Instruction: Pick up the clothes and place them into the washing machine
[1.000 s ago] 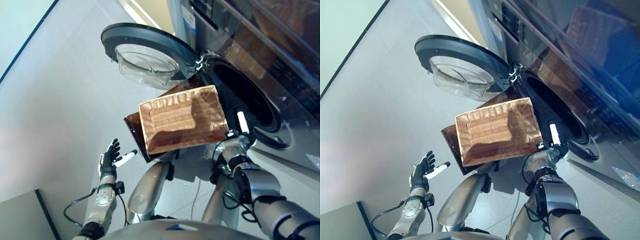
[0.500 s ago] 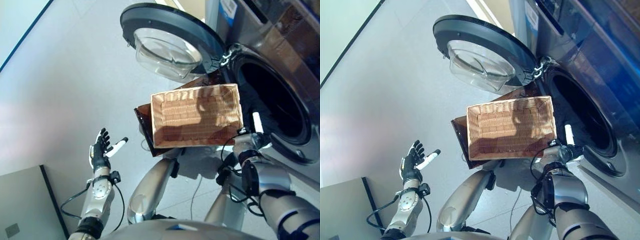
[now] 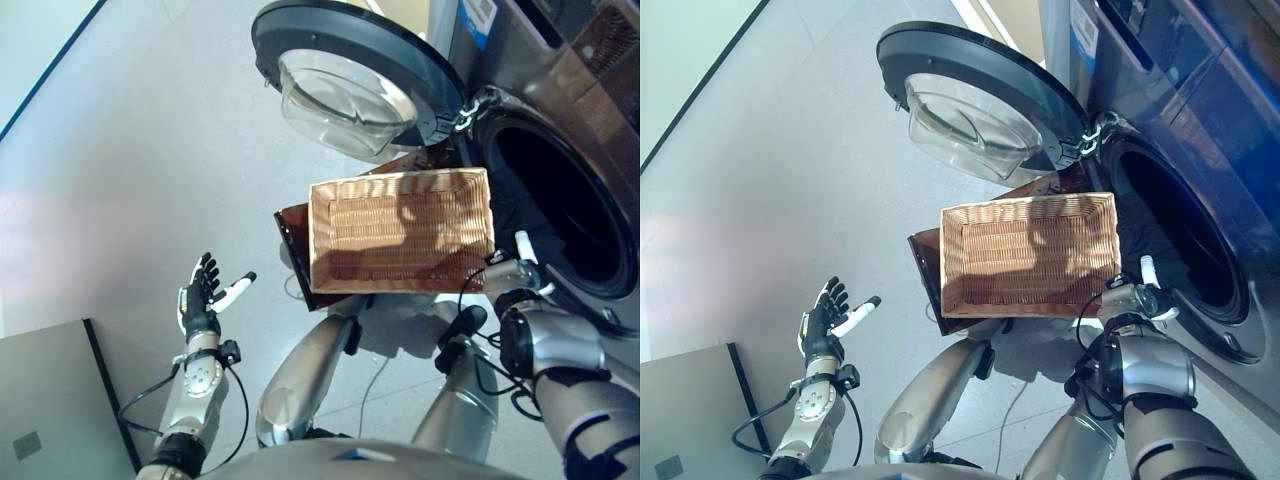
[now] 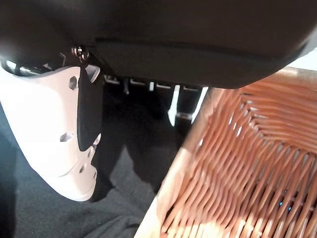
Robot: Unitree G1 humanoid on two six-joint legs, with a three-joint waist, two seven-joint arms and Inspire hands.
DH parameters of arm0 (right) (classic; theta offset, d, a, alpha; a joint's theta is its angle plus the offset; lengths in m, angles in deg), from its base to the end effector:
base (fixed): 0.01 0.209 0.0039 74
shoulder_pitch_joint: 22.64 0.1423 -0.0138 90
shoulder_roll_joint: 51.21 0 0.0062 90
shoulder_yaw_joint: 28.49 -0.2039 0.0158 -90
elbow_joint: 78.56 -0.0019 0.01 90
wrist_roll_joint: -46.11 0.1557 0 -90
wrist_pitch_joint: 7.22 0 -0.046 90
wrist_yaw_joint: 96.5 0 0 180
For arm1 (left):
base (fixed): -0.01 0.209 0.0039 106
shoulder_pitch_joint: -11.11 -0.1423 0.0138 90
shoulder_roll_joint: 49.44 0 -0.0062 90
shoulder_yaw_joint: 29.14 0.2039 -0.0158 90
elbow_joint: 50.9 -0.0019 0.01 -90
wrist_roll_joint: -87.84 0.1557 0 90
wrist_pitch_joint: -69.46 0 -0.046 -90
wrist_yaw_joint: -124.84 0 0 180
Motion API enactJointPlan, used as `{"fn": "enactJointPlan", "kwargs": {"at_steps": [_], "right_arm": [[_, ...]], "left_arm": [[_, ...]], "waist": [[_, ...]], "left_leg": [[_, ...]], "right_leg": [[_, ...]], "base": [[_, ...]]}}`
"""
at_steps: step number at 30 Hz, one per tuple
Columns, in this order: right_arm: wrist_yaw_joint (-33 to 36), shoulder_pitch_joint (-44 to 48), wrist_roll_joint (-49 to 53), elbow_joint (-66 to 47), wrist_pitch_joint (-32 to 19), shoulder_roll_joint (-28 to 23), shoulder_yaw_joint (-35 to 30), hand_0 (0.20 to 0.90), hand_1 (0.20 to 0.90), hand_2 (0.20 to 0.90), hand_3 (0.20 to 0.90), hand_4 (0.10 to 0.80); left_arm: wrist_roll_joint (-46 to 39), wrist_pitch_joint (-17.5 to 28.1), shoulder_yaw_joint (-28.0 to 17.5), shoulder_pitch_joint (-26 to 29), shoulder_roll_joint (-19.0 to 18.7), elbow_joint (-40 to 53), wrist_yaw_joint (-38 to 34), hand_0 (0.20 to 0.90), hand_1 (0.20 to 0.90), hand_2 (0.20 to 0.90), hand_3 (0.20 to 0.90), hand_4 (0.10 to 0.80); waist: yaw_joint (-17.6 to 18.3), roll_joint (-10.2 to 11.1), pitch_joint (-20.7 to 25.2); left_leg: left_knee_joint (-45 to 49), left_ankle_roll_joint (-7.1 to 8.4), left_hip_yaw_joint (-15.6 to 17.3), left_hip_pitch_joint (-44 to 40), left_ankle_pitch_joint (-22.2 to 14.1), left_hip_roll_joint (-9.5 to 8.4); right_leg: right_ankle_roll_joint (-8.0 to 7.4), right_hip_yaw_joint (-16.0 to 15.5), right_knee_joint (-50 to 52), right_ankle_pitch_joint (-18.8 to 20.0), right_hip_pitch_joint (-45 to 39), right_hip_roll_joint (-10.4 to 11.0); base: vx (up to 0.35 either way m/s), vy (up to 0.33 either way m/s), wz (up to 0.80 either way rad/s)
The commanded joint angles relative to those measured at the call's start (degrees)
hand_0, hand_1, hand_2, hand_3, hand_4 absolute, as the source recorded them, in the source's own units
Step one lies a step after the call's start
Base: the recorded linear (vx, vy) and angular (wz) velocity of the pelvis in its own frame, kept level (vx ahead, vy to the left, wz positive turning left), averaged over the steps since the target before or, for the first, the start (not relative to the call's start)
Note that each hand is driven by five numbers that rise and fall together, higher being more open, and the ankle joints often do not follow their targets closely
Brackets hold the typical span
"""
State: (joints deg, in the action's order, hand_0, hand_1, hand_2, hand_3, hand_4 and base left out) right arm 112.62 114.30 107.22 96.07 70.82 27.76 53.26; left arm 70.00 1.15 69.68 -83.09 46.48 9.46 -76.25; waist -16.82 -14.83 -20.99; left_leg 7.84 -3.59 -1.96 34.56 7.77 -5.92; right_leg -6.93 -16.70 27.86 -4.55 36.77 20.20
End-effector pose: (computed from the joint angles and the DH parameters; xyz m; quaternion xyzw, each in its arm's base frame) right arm 0.3198 -0.3014 0.0275 0.3212 0.1685 -0.5347 0.7633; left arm 0.1711 0.1802 -0.0725 -0.0259 0.1208 0.1912 0.9737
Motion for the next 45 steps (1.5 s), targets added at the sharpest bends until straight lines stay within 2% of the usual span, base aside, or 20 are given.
{"fn": "enactJointPlan", "kwargs": {"at_steps": [1, 13, 14, 15, 18, 19, 20, 28, 35, 36, 39, 40, 42, 45], "right_arm": [[-6.8, 17.7, -10.4, -9.4, -6.8, -7.4, 11.3, 0.2, 0.2, 0.2, 0.2, 0.3], [-10.8, 14.1, -6.1, -16.5, -8.7, -4.7, 11.1, 0.2, 0.2, 0.2, 0.2, 0.3], [-11.1, 13.7, -5.4, -17.4, -9.3, -4.4, 11.1, 0.2, 0.2, 0.2, 0.2, 0.3], [-12.5, 12.6, -3.9, -19.3, -9.8, -3.8, 10.6, 0.2, 0.2, 0.2, 0.2, 0.3], [-14.3, 11.2, -2.2, -21.9, -10.6, -3.3, 10.4, 0.2, 0.2, 0.2, 0.2, 0.3], [-14.3, 11.2, -2.2, -22.0, -10.6, -3.3, 10.5, 0.2, 0.2, 0.2, 0.2, 0.3], [-15.4, 10.1, -0.7, -24.2, -11.6, -2.5, 9.9, 0.2, 0.2, 0.2, 0.2, 0.3], [-12.6, 8.5, -0.6, -25.5, -14.5, -0.7, 6.7, 0.2, 0.2, 0.2, 0.2, 0.3], [-8.4, 12.1, -0.3, -23.7, -16.7, -2.5, 3.4, 0.2, 0.2, 0.2, 0.2, 0.3], [-7.2, 13.3, 0.1, -23.9, -17.7, -3.4, 2.1, 0.2, 0.2, 0.2, 0.2, 0.3], [-5.8, 14.5, 1.1, -23.9, -19.5, -5.3, 0.2, 0.2, 0.2, 0.2, 0.2, 0.3], [-4.7, 14.3, 0.7, -24.9, -20.3, -5.9, -0.6, 0.2, 0.2, 0.2, 0.2, 0.3], [-2.7, 14.0, -1.6, -24.3, -21.0, -8.7, -1.8, 0.2, 0.2, 0.2, 0.2, 0.3], [-1.2, 14.7, -3.1, -22.8, -20.5, -11.2, -1.5, 0.2, 0.2, 0.2, 0.2, 0.3]], "left_arm": [[-0.7, 3.5, -4.5, 0.5, -6.5, 1.2, -1.4, 0.9, 0.9, 0.9, 0.9, 0.8], [-2.9, 3.2, -5.3, 0.3, -6.0, -0.3, 1.4, 0.9, 0.9, 0.9, 0.9, 0.8], [-3.1, 3.3, -5.4, 0.5, -5.9, -0.7, 1.5, 0.9, 0.9, 0.9, 0.9, 0.8], [-3.7, 3.3, -5.8, 0.7, -5.6, -1.2, 1.8, 0.9, 0.9, 0.9, 0.9, 0.8], [-4.1, 3.5, -5.8, 0.8, -5.2, -1.4, 2.4, 0.9, 0.9, 0.9, 0.9, 0.8], [-4.2, 3.4, -5.8, 0.7, -5.1, -1.4, 2.4, 0.9, 0.9, 0.9, 0.9, 0.8], [-4.6, 3.6, -5.6, 1.1, -4.9, -2.0, 2.8, 0.9, 0.9, 0.9, 0.9, 0.8], [-5.2, 3.6, -4.4, 1.3, -4.6, -2.9, 2.9, 0.9, 0.9, 0.9, 0.9, 0.8], [-5.4, 4.4, -2.9, 1.5, -4.9, -2.8, 2.2, 0.9, 0.9, 0.9, 0.9, 0.8], [-5.2, 4.8, -2.6, 1.4, -5.1, -1.7, 1.8, 0.9, 0.9, 0.9, 0.9, 0.8], [-4.7, 5.2, -1.9, 2.3, -5.8, -1.6, 1.1, 0.9, 0.9, 0.9, 0.9, 0.8], [-4.2, 5.3, -2.1, 2.6, -5.9, -0.8, 0.6, 0.9, 0.9, 0.9, 0.9, 0.8], [-3.1, 5.7, -2.7, 2.9, -6.3, 0.1, -0.5, 0.9, 0.9, 0.9, 0.9, 0.8], [-2.4, 6.0, -3.1, 3.1, -6.3, 0.3, -1.5, 0.9, 0.9, 0.9, 0.9, 0.8]], "waist": [[-3.4, 1.9, 4.6], [-1.8, 5.3, 5.6], [-1.7, 5.6, 5.8], [-1.8, 5.7, 5.8], [-1.7, 6.3, 6.6], [-1.5, 6.5, 6.9], [-1.5, 6.7, 7.3], [-1.4, 7.1, 8.5], [-2.3, 4.6, 6.9], [-2.7, 2.8, 5.3], [-2.7, 1.2, 4.4], [-2.6, 0.5, 4.2], [-2.2, -2.0, 3.3], [-2.4, -2.8, 3.6]], "left_leg": [[3.4, 4.31, 0.0, 2.7, -4.9, -0.7], [1.2, 4.65, 0.1, -3.0, -5.0, 0.61], [0.7, 4.67, 0.1, -3.9, -5.0, 0.76], [-0.1, 4.38, 0.6, -4.6, -3.4, 1.17], [-1.4, 4.49, 0.4, -6.6, -3.2, 1.3], [-1.6, 4.77, -0.1, -7.3, -4.4, 1.22], [-2.0, 4.64, 0.2, -8.0, -3.1, 1.44], [-2.7, 4.47, -0.3, -10.6, -3.7, 0.88], [-1.8, 3.91, 0.3, -8.2, -3.7, 0.15], [0.1, 3.6, 0.6, -6.1, -3.8, -0.33], [3.6, 3.85, -0.1, -3.2, -5.8, -1.85], [6.0, 3.74, -0.1, -1.1, -6.9, -2.62], [11.6, 3.4, 0.0, 3.4, -8.4, -3.75], [15.8, 3.24, 0.6, 6.9, -9.8, -4.42]], "right_leg": [[-0.92, 1.6, -2.5, -0.1, -3.6, -0.3], [-0.91, 0.7, -6.5, 0.7, -10.0, -1.4], [-1.03, 0.6, -7.4, 1.0, -10.9, -1.5], [-0.66, -0.5, -8.9, 2.8, -12.0, -1.6], [-0.88, -1.0, -10.5, 3.2, -14.1, -1.8], [-1.34, -0.4, -10.6, 2.0, -14.7, -1.9], [-1.0, -1.2, -11.9, 3.5, -15.9, -2.0], [-1.31, -1.7, -13.5, 3.4, -19.1, -1.8], [-1.27, -0.8, -11.5, 2.9, -16.0, -1.4], [-1.27, -0.7, -8.2, 2.1, -13.6, -0.8], [-1.57, 0.5, -3.4, -0.7, -11.1, 0.0], [-1.7, 0.8, -0.5, -2.1, -9.1, 0.9], [-1.62, 1.9, 5.9, -3.4, -5.1, 2.2], [-1.34, 2.9, 9.5, -5.0, -2.2, 2.8]], "base": [[0.0, 0.0, 0.0], [0.008, -0.004, -0.03], [-0.049, 0.006, -0.1], [-0.038, 0.007, -0.14], [0.048, -0.021, -0.15], [0.071, -0.023, -0.04], [0.082, -0.022, 0.02], [0.036, -0.01, 0.03], [-0.045, 0.02, -0.02], [-0.098, 0.033, -0.01], [-0.017, -0.013, 0.14], [0.037, 0.005, 0.43], [-0.052, 0.087, 0.48], [-0.022, 0.044, 0.46]]}}
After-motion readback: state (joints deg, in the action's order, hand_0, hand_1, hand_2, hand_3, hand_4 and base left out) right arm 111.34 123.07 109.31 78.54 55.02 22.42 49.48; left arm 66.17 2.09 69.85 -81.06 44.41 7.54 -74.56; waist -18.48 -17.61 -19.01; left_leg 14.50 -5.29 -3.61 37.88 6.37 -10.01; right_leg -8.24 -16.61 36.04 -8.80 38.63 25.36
